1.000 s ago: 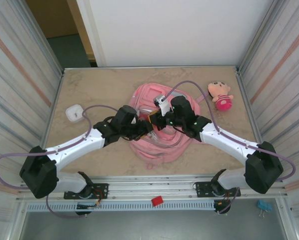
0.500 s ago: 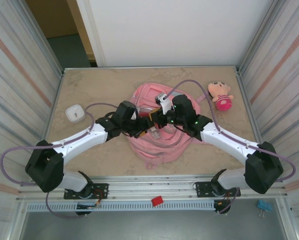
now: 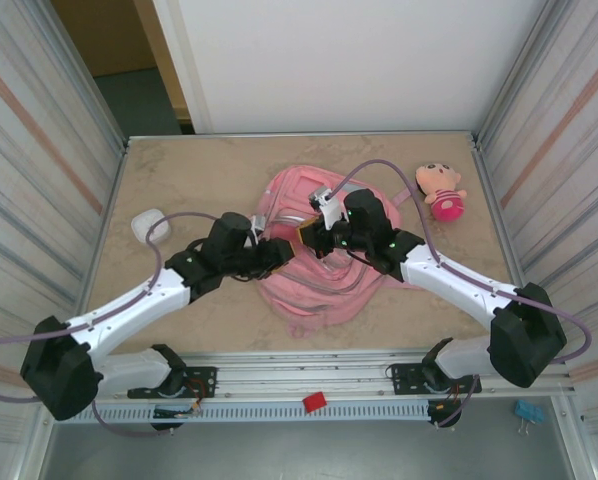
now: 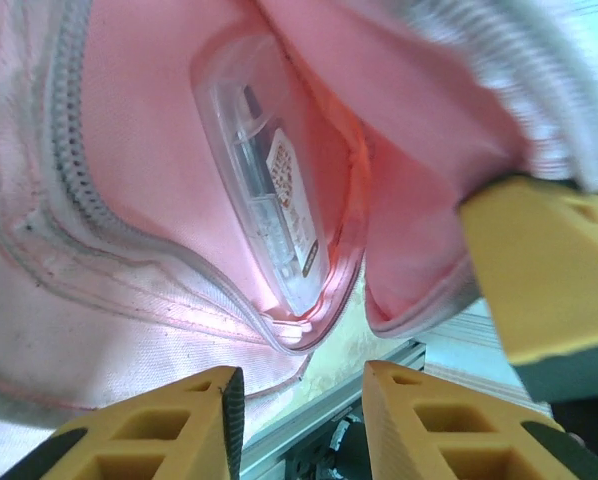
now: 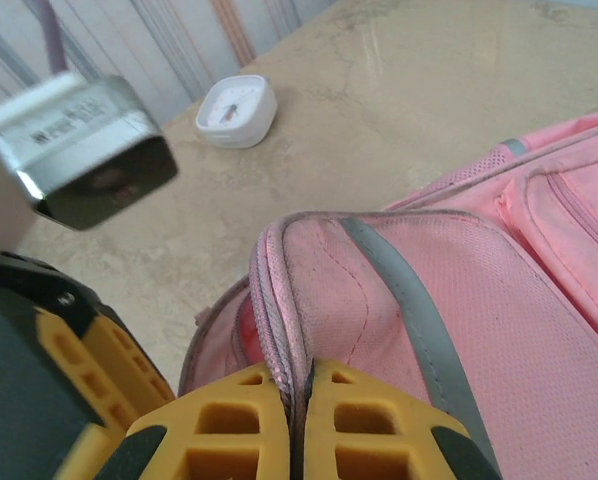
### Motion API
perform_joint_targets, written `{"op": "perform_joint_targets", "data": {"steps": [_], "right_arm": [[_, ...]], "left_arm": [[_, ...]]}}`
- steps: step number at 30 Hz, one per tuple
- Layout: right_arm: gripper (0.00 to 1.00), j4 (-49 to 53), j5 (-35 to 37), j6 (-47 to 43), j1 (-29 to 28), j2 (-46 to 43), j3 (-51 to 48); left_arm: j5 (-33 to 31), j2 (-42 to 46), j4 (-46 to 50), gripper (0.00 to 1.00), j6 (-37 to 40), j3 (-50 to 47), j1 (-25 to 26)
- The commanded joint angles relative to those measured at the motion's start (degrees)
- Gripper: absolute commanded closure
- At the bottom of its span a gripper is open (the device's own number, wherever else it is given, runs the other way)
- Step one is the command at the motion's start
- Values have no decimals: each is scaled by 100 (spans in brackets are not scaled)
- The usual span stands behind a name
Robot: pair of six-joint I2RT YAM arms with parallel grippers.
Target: Pack the student bag
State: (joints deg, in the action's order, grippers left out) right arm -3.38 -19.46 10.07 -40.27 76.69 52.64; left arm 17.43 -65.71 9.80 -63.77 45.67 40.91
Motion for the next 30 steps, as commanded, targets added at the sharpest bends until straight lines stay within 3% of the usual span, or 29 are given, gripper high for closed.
{"op": "perform_joint_targets", "data": {"steps": [1, 6, 10, 12, 15, 21, 26, 30], "right_arm": [[100, -220, -389, -13, -68, 10, 423], [100, 322, -538, -235, -67, 152, 600], [69, 583, -562, -263, -68, 189, 688], [52, 575, -321, -119, -66, 95, 649], [42, 906, 19, 224, -9, -62, 684], [32, 2183, 519, 1533, 789, -225, 723], [31, 2781, 142, 2118, 1649, 3, 357], [32, 2796, -322, 2191, 1890, 285, 175]], "left_arm": [[-368, 381, 442, 58, 398, 3, -123], [-171, 627, 771, 51, 694, 24, -713], [-183, 708, 921, 49, 903, 60, -980], [-183, 680, 905, 43, 1008, 64, -1166], [-115, 439, 1052, 40, 1336, 218, -1354], [128, -299, 831, 39, 1724, 470, -1541], [190, -1058, 813, 50, 2021, 837, -1550], [508, -1444, 592, 55, 1994, 883, -1551]]}}
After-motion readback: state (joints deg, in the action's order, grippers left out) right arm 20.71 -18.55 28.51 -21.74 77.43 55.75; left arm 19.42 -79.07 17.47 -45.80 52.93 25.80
